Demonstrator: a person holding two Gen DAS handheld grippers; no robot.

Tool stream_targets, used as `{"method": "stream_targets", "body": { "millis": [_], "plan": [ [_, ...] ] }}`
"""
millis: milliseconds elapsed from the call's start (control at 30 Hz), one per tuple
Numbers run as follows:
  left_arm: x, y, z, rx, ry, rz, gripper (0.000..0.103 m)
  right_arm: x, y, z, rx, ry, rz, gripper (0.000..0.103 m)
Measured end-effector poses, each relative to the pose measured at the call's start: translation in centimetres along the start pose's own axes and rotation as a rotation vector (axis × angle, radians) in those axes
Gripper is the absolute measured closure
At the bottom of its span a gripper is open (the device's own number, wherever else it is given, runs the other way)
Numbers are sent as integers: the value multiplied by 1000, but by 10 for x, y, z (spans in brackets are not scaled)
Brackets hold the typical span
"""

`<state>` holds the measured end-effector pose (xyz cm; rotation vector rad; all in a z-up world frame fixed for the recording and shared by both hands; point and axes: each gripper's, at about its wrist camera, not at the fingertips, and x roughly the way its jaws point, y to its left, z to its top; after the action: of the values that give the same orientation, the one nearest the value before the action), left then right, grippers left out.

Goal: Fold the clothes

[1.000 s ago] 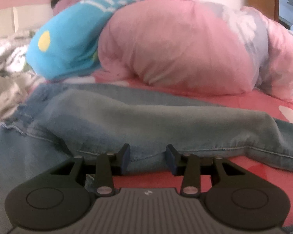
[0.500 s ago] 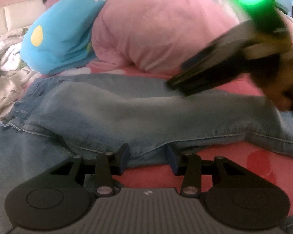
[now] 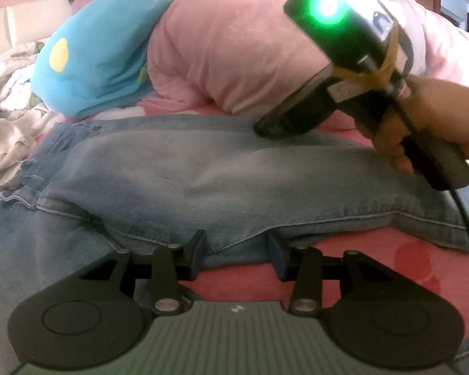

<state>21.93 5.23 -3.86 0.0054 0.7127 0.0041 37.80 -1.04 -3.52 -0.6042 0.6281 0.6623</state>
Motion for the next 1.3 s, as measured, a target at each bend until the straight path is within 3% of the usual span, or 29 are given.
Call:
{"method": "stream_targets", "body": {
  "millis": [200,300,433,533,667,733,933,1000,1033,1300],
  "plan": [
    [0,-1,-1,2,-2,6,58,27,8,-8,10,9,-68,98],
    [-3,1,0,-13,-2,0,58,24,1,-4,54,17,-75,92],
    [-8,4,1,-30,-15,4,56,-1,-8,15,95,-3,-45,87],
    [-13,6,2,-37,-33,15,55,-18,-7,35,115,-84,63,82],
    [-9,5,0,-36,-9,23,55,1,19,60,19,-104,121,63],
    [-7,5,0,-37,-3,24,55,19,31,71,-34,-87,130,62],
    [-3,8,-2,-56,12,19,55,69,33,86,-4,12,160,66],
    [-2,8,-3,-56,12,20,55,72,32,86,17,22,181,79],
    [-2,8,-3,-55,12,22,55,73,32,85,21,27,183,92],
    [0,7,-4,-53,13,27,55,78,39,86,-38,22,122,97]
  ]
}}
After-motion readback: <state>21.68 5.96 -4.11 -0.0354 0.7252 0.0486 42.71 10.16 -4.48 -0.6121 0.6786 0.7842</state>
